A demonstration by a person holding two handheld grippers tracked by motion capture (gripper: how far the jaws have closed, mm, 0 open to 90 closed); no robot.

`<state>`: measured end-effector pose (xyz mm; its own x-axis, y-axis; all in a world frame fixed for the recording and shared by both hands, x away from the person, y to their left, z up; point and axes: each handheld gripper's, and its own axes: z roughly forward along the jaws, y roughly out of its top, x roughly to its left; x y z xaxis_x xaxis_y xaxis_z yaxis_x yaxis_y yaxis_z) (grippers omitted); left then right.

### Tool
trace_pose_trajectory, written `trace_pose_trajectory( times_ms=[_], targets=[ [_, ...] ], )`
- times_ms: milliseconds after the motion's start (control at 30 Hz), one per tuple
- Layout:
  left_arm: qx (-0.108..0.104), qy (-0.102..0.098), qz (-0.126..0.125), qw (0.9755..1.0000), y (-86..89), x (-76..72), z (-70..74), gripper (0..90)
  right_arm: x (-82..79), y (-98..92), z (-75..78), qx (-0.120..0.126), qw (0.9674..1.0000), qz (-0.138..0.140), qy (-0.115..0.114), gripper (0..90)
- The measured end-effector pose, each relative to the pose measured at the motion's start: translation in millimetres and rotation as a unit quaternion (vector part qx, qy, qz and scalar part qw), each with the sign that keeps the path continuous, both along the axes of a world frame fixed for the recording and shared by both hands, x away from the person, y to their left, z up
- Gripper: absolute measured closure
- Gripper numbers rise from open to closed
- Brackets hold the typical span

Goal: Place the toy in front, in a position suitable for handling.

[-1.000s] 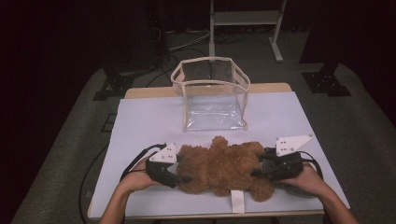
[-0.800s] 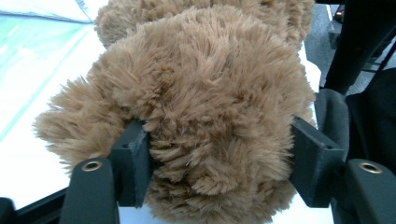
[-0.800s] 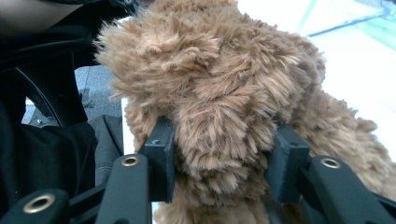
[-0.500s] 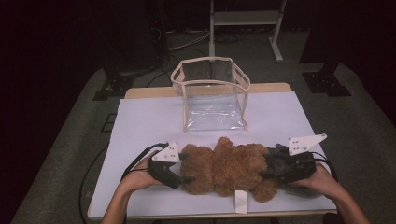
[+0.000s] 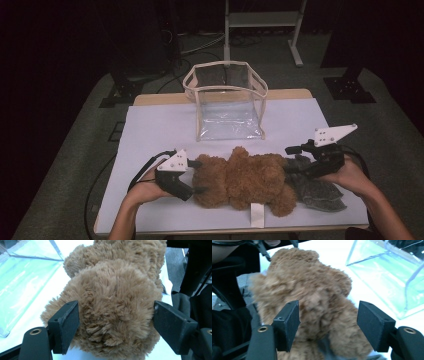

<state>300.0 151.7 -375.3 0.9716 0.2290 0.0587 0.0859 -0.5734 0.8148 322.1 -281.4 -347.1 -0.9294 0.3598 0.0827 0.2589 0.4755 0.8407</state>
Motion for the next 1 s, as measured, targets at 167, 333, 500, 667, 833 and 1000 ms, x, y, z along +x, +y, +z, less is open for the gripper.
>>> trace_pose_trajectory(
  times_ms=[167,333,500,667,833,1000],
  targets=[
    [-0.004,0.0,0.007,1.0,3.4,-1.4,1.6,18.9,15.4,5.8,11.9,-0.012,0.9999,-0.005,-0.006,30.4],
    [-0.005,0.002,0.013,0.9999,7.6,-1.3,1.8,16.7,29.5,18.5,22.9,-0.025,0.9996,0.001,-0.008,28.9],
    [-0.001,0.004,0.019,0.9998,10.2,0.3,0.0,14.3,42.4,37.5,35.3,-0.039,0.999,0.018,-0.014,28.2],
    [0.0,0.005,0.022,0.9998,11.2,0.1,0.8,12.8,57.0,55.7,45.9,-0.047,0.9982,0.031,-0.02,28.2],
    [0.002,0.005,0.023,0.9997,13.0,-0.2,0.7,12.1,66.7,73.1,54.2,-0.059,0.9968,0.045,-0.028,28.1],
    [0.002,0.002,0.022,0.9998,13.7,-2.0,3.2,12.0,70.7,85.8,58.8,-0.059,0.996,0.057,-0.034,28.0]
  ],
)
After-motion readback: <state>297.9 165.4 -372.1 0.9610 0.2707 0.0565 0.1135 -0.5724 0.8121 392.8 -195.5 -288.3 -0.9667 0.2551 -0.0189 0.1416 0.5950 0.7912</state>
